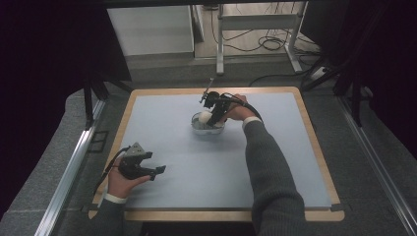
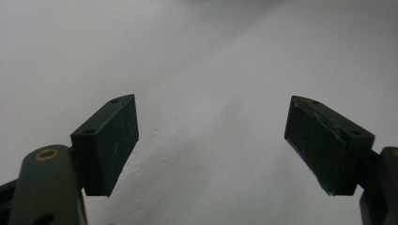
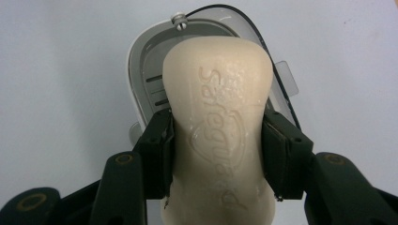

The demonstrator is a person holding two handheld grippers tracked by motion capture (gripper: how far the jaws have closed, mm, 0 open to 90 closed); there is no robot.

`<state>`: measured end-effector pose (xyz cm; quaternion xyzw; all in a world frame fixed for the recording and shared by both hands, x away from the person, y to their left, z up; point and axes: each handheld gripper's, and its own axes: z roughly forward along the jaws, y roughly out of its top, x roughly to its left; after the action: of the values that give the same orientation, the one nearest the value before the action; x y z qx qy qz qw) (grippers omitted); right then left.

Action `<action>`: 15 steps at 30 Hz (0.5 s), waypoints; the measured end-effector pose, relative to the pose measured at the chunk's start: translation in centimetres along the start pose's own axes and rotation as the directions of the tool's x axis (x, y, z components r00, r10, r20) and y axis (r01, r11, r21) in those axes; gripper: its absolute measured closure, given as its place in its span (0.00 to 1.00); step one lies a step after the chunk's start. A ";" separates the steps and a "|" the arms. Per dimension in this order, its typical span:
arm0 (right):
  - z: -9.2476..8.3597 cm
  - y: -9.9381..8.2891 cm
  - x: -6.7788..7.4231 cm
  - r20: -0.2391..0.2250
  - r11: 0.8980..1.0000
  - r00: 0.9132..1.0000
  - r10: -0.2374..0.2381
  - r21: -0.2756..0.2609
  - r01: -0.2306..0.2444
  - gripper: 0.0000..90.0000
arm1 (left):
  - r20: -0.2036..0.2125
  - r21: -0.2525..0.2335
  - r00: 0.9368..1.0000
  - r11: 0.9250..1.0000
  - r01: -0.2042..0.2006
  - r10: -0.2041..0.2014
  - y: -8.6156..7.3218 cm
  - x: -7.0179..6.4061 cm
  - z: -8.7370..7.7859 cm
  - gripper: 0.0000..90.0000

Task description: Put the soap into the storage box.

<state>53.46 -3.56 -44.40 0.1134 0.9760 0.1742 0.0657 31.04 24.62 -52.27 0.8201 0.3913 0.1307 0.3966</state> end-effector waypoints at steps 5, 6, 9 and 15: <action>0.5 0.1 0.1 0.006 0.999 1.000 -0.031 0.012 0.031 0.55 | 0.002 0.002 1.000 1.000 -0.002 0.002 0.0 0.0 0.1 0.20; 0.6 0.1 0.1 0.009 0.999 0.999 -0.031 0.012 0.031 0.55 | 0.001 0.005 1.000 1.000 -0.005 0.005 0.0 0.0 0.1 0.21; 0.8 0.3 0.3 0.019 0.999 0.999 -0.036 0.014 0.036 0.55 | 0.001 0.001 1.000 1.000 -0.002 0.002 0.0 0.0 0.1 0.21; 1.0 0.4 0.3 0.022 1.000 1.000 -0.012 -0.002 0.012 0.52 | 0.000 0.002 1.000 1.000 -0.003 0.003 0.0 0.0 0.1 0.20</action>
<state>53.39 -2.82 -45.20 0.1093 0.9756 0.1736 0.0777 31.04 24.55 -52.33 0.8212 0.3900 0.1308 0.3954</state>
